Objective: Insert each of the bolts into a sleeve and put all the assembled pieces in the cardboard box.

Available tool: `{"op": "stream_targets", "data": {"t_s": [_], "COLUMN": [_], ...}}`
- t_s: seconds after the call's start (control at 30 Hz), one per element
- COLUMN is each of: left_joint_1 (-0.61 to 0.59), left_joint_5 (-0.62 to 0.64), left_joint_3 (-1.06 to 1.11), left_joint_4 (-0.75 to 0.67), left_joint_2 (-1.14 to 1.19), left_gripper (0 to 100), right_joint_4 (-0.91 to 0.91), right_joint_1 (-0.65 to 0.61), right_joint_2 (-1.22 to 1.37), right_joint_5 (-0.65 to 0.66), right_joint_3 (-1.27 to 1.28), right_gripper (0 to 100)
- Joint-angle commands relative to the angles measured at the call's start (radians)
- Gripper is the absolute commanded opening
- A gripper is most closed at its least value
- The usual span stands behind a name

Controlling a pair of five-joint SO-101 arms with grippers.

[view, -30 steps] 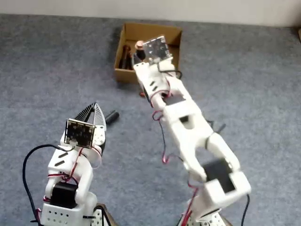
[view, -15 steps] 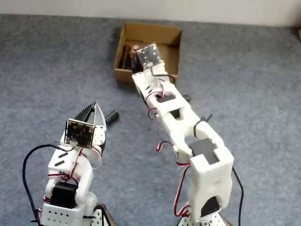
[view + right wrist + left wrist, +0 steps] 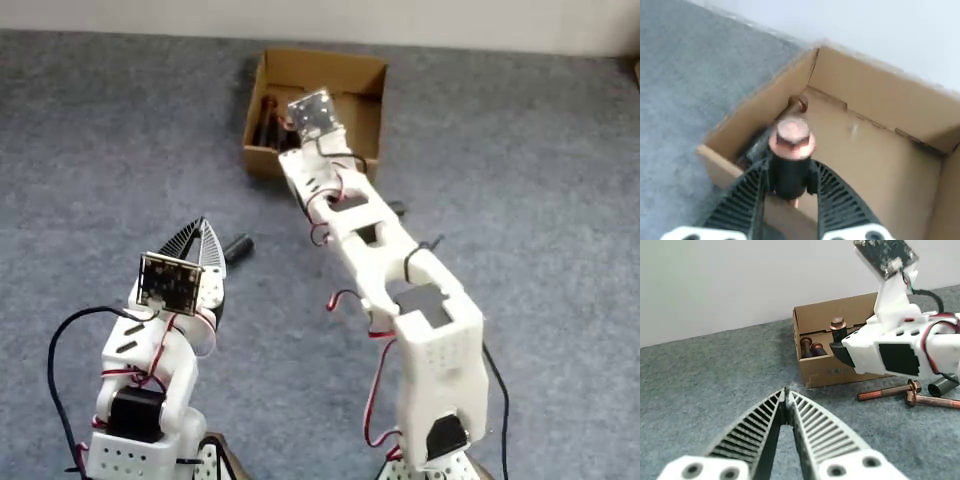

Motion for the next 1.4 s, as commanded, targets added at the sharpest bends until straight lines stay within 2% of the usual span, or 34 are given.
{"op": "stream_targets", "data": {"t_s": [0.0, 0.1, 0.23, 0.4, 0.53, 0.87, 1.1, 1.17, 1.3, 1.37], "left_joint_1": [-0.004, -0.004, -0.004, -0.004, -0.004, -0.004, -0.005, -0.005, -0.005, -0.005], "left_joint_5": [-0.012, -0.012, -0.012, -0.012, -0.012, -0.012, -0.012, -0.012, -0.012, -0.014], "left_joint_3": [-0.045, -0.045, -0.045, -0.045, -0.045, -0.045, -0.044, -0.044, -0.042, -0.041], "left_joint_4": [0.003, 0.003, 0.003, 0.003, 0.003, 0.002, 0.0, 0.0, 0.0, 0.0], "left_joint_2": [-0.001, -0.001, -0.001, -0.001, -0.001, -0.001, -0.001, -0.001, -0.001, -0.001], "left_gripper": [1, 1, 1, 1, 1, 1, 1, 1, 1, 1], "right_joint_4": [-0.016, -0.015, 0.007, 0.191, 0.294, 0.771, 1.05, 1.118, 1.247, 1.297], "right_joint_1": [0.018, 0.018, 0.018, 0.018, 0.015, 0.025, 0.087, 0.102, 0.122, 0.137], "right_joint_2": [0.004, 0.033, 0.042, 0.035, -0.05, -0.426, -0.501, -0.503, -0.501, -0.499], "right_joint_5": [-0.058, -0.129, -0.133, -0.138, -0.132, -0.13, -0.13, -0.1, 0.064, 0.08], "right_joint_3": [-0.104, -0.124, -0.122, -0.131, -0.125, -0.12, -0.122, -0.122, -0.122, -0.12], "right_gripper": [0.7, 0.7, 1.8, 17.2, 17.3, 17.3, 17.3, 17.3, 17.3, 17.3]}}
